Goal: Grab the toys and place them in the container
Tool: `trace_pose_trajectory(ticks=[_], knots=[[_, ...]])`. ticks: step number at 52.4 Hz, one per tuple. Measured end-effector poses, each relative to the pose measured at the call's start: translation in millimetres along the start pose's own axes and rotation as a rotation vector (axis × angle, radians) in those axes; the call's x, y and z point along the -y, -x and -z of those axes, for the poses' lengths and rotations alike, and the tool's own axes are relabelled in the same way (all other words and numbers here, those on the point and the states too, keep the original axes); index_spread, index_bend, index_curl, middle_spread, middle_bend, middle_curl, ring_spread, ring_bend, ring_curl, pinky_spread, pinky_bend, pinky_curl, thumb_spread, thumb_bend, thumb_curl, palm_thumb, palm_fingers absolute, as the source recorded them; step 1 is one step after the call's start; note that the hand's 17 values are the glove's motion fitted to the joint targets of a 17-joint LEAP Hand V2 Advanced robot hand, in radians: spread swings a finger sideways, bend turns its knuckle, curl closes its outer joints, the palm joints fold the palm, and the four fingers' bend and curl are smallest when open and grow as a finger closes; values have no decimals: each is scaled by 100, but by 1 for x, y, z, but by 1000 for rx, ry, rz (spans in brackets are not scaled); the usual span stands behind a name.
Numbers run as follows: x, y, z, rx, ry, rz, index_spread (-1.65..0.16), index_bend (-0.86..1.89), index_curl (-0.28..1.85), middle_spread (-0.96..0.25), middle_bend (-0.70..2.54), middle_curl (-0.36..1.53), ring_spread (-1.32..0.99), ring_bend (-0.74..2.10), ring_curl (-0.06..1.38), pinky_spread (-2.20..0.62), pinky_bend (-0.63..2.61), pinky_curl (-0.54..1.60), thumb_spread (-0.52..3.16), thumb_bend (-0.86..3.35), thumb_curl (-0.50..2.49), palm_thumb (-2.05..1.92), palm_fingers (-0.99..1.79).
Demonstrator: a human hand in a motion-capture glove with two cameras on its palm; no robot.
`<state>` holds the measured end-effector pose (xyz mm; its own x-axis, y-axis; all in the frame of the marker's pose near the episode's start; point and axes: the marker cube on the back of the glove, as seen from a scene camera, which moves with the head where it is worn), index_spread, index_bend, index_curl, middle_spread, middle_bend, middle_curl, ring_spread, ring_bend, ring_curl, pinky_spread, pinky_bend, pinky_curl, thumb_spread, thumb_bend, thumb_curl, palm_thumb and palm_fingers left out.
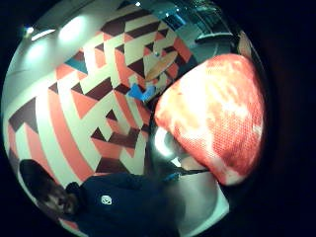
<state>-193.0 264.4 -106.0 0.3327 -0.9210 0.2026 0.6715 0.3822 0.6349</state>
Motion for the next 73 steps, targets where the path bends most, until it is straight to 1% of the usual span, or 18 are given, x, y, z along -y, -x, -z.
trace_pose_trajectory(ticks=[7,9,10,11,13,16,25,31,35,39,41,49,57,59,62,66,71,73], knots=[[6,-9,-29,-151,142,-39,-17,17,21,-25,91,84,-31,149,61,-40,124,61,113,-5,67,39,71],[1,-6,-41,-203,179,-21,-17,13,21,-23,82,82,-31,144,59,-38,121,60,114,-8,62,29,47],[0,-6,-44,-215,193,-17,-18,15,22,-22,75,80,-31,142,59,-37,119,60,114,-9,60,25,35],[-1,-7,-46,-219,200,-19,-18,16,23,-22,73,79,-30,141,59,-36,118,60,115,-8,59,22,32],[-1,-14,-43,-205,199,-37,-19,21,25,-19,61,75,-29,129,56,-30,113,58,113,-10,55,13,7],[3,-38,-23,-145,155,-101,-20,29,28,-15,53,71,-26,116,51,-21,107,55,111,-9,51,4,-6],[-16,-81,16,-89,40,-186,-24,33,31,-10,45,64,-22,104,41,-9,95,43,117,-5,42,-6,6],[-27,-126,43,-56,35,-285,-25,35,34,-8,43,63,-21,104,40,-5,89,40,133,3,39,4,11],[-37,-159,52,-92,99,-331,-26,35,35,-7,43,62,-20,102,39,-4,86,39,145,9,40,13,11],[-47,-183,48,-154,196,-360,-27,38,38,-8,40,60,-17,86,36,-2,86,39,152,15,41,22,-6],[-51,-193,41,-185,244,-366,-27,37,39,-8,36,59,-15,74,32,-1,86,39,151,16,42,25,-18],[-54,-220,-4,-253,449,-390,-28,22,37,-10,17,50,-8,41,23,2,87,38,145,16,43,31,-31],[-51,-231,-53,-319,480,-342,-27,10,32,-8,11,43,-4,29,20,3,83,37,138,13,42,35,-27],[-48,-235,-60,-354,445,-328,-27,8,30,-7,13,42,-4,38,22,3,86,37,136,15,42,40,-11],[-44,-241,-65,-403,379,-312,-28,8,28,-6,13,40,-4,55,26,2,91,38,134,17,43,46,4],[-41,-247,-67,-409,330,-309,-28,16,28,-7,19,38,-12,84,30,-6,93,34,129,21,47,59,47],[-38,-251,-68,-386,281,-299,-27,17,29,-11,31,42,-20,99,36,-18,91,34,122,28,52,76,79],[-38,-251,-68,-380,262,-295,-27,19,31,-13,38,45,-23,100,38,-23,89,34,105,25,57,79,85]])
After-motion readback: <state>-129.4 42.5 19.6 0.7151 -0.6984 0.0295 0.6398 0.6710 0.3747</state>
